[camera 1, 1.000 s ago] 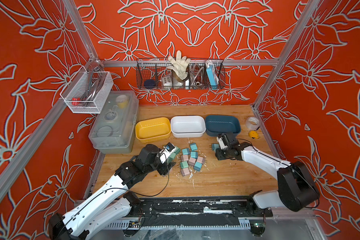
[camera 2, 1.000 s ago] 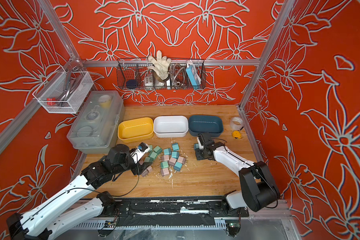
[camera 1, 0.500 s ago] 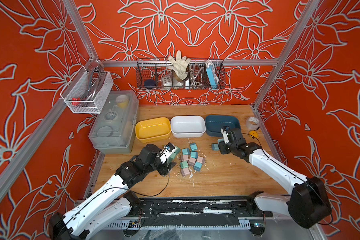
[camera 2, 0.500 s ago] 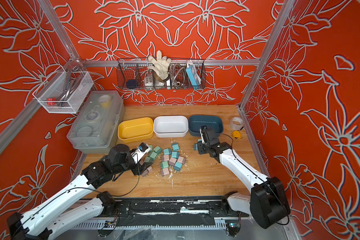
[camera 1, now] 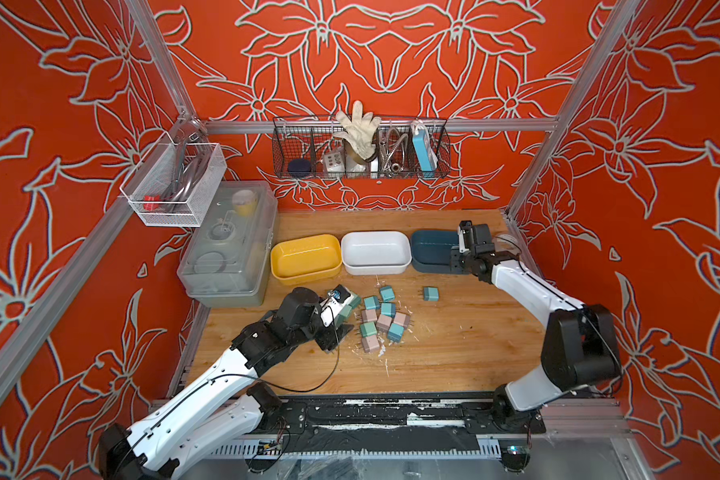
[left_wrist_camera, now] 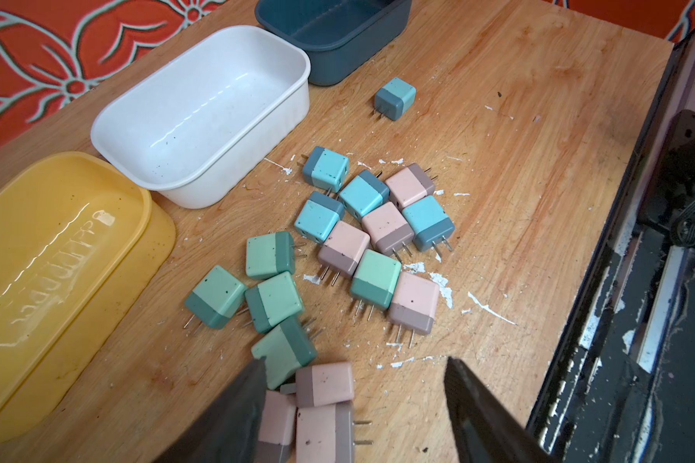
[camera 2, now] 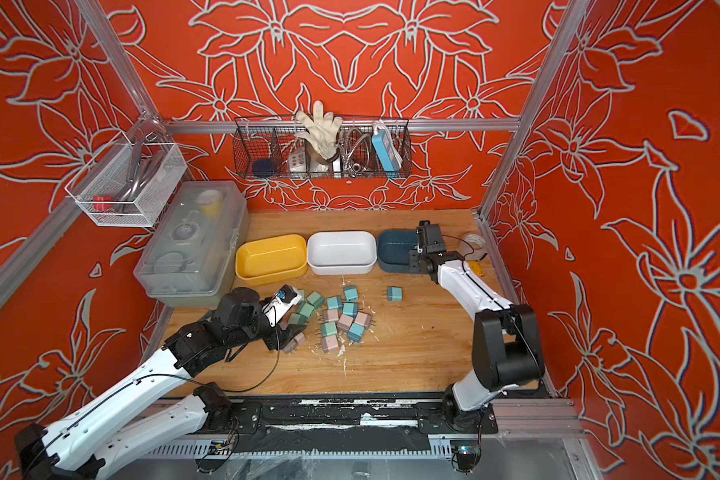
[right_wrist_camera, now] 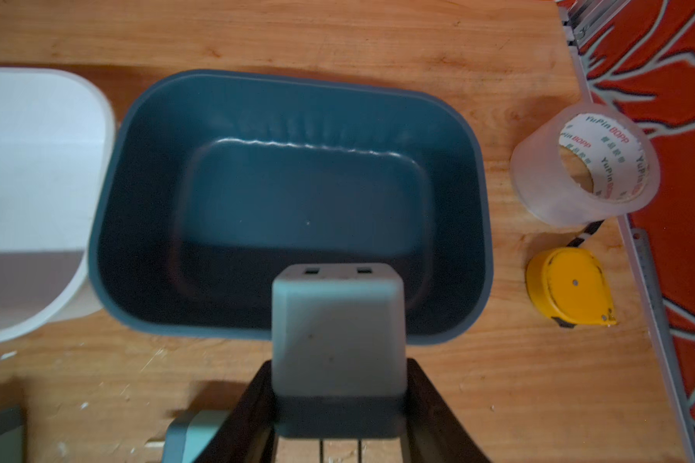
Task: Place the plugs by color into the storage box
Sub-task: Place the plug in the storage box.
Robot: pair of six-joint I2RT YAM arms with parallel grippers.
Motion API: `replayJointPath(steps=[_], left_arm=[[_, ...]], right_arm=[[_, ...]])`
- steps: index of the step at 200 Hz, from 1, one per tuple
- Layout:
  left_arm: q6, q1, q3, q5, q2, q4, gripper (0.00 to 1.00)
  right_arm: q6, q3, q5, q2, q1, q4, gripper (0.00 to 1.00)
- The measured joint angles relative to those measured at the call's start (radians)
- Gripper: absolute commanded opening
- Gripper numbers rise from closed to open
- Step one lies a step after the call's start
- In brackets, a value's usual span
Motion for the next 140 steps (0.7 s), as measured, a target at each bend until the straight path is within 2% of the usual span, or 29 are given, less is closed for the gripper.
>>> replayJointPath(steps=[37,140], left_arm=[[-0.008,0.0,0.0,0.036,0.021,0.008,0.7],[-0.019,0.0,0.0,0.055,0.123,0.006,0.69]], right_arm=[[-0.035,0.064,0.011,0.087,-0.027,0.023,0.0],[-0.094,0.092,-0.043,0.147,-0.092,0.047,0.0]])
